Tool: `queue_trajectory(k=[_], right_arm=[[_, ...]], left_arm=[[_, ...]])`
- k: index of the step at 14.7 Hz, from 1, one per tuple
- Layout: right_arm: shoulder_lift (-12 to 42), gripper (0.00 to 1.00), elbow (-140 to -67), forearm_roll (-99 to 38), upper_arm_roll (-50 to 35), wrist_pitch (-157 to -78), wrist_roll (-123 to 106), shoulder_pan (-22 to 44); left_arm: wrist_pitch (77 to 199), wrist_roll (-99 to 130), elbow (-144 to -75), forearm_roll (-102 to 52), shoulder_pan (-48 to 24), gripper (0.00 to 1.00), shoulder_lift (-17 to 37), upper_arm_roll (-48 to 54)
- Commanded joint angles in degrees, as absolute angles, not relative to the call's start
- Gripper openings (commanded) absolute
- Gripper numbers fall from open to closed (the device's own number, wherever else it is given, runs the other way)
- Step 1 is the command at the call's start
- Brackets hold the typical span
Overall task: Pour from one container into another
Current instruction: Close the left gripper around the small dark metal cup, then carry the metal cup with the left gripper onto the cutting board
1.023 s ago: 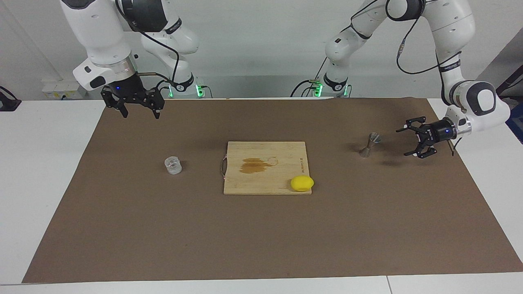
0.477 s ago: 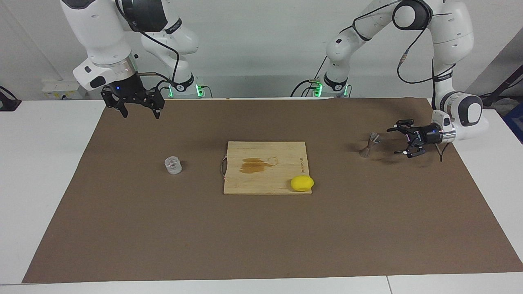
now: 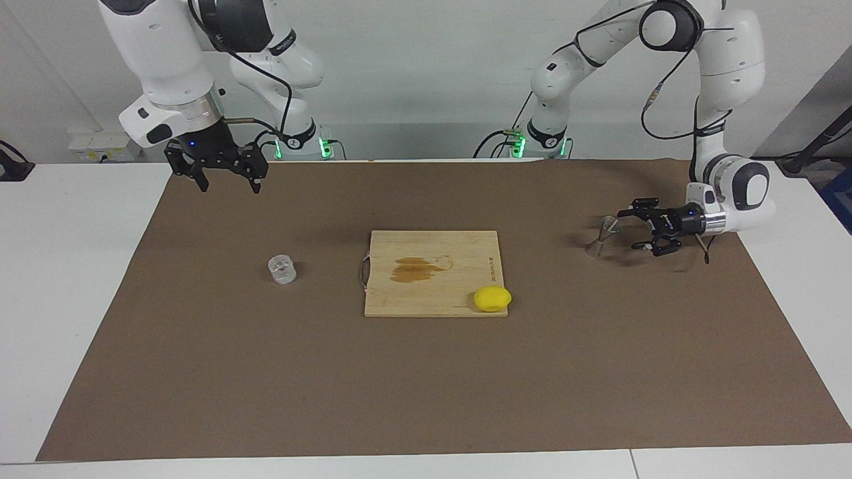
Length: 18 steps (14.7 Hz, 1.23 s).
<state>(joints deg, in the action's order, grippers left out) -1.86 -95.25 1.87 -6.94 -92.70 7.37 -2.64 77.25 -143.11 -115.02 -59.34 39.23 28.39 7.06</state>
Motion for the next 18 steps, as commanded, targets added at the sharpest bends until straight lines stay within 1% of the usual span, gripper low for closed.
queue_trajectory(k=[1,5,18], right_arm=[[-2.55,1.0,-95.71,1.76,-7.29,-92.99,6.59,-3.34],[-2.55,1.0,-95.71,1.67,-7.29,-92.9,6.59,-3.34],[-2.55,1.0,-95.8,1.67,-7.29,-92.99,6.59,-3.34]], left_arm=[[75.24,-144.76,-118.39,-62.57,37.01,1.0,26.37,6.5],[75.23,-144.76,-118.91,-63.46,35.69,1.0,26.37,6.5],[74.09,-144.67,-119.53,-63.46,35.6,1.0,26.02,6.33]])
